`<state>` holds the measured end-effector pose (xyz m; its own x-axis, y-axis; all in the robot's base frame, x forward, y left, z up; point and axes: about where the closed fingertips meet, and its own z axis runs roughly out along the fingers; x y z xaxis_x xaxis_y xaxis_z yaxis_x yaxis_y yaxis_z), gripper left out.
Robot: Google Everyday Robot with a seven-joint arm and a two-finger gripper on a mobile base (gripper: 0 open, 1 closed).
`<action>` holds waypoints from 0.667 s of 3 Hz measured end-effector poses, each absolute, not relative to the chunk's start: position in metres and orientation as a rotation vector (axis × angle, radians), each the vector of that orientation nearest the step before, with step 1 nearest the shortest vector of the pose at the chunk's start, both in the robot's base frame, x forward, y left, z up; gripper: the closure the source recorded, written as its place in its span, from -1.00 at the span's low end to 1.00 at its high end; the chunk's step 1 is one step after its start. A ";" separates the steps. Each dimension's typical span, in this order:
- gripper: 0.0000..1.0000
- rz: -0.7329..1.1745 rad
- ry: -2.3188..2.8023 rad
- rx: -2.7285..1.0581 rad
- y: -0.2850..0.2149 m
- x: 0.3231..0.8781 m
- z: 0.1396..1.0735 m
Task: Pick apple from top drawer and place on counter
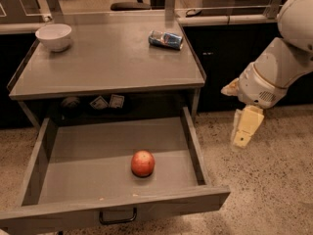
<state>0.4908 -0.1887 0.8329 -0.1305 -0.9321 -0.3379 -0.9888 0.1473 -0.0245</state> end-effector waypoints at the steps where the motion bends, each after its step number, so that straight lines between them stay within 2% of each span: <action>1: -1.00 0.298 2.154 -1.865 -0.189 0.491 0.833; 2: -1.00 0.360 2.044 -1.782 -0.187 0.493 0.827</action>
Offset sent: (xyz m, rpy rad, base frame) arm 0.0049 -0.0114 -0.0055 0.6773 -0.3418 -0.0010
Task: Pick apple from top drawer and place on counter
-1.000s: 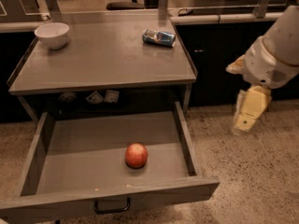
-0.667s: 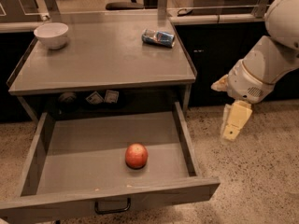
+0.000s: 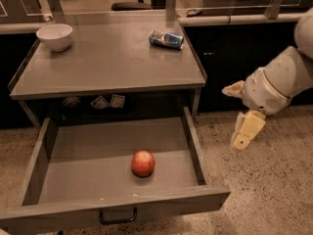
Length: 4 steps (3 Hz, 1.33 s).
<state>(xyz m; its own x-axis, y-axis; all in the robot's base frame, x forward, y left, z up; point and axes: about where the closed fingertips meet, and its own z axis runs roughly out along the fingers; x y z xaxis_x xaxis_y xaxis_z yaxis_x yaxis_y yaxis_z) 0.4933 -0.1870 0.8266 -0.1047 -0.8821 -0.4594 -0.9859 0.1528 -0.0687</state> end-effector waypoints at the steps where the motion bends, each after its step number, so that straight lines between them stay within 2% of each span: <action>1: -1.00 0.474 1.801 -1.634 -0.163 0.510 0.812; 2: -1.00 0.524 1.604 -1.556 -0.114 0.528 0.829; 4: -1.00 0.499 1.591 -1.581 -0.107 0.532 0.838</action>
Offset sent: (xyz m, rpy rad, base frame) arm 0.0630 0.1614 0.0331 0.6051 -0.3391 0.1514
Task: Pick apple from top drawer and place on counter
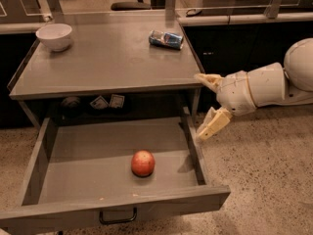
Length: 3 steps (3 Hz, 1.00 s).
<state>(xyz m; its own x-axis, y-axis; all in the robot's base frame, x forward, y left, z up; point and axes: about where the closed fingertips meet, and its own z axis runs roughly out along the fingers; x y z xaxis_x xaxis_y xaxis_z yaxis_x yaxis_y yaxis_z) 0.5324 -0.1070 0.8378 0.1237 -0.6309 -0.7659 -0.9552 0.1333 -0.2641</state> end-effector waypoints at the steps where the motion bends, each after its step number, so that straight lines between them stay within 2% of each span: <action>1: -1.00 0.541 1.519 -1.651 -0.064 0.525 0.836; 3: -1.00 0.713 1.403 -1.824 0.030 0.481 0.799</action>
Offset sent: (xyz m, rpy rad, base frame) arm -0.0516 0.1590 -0.0393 0.0280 0.0680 0.3460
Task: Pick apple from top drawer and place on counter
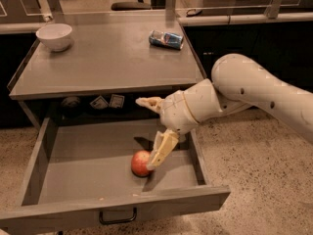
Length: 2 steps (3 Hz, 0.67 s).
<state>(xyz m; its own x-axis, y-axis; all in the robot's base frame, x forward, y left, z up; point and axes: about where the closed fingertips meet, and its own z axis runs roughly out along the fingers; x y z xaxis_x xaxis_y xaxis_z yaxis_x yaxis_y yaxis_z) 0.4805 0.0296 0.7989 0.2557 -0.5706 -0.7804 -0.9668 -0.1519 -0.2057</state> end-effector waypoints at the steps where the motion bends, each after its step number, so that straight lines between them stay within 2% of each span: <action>1: -1.00 0.717 1.403 -1.827 0.031 0.479 0.797; 2: -1.00 0.680 1.412 -1.848 0.034 0.478 0.800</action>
Offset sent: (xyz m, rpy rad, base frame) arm -0.0022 0.0050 0.0078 -0.0807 -0.0461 -0.0158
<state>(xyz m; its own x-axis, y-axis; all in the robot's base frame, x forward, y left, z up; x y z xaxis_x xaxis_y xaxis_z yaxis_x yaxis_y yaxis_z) 0.4780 0.0335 0.8004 0.2664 -0.5945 -0.7587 -0.9638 -0.1578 -0.2148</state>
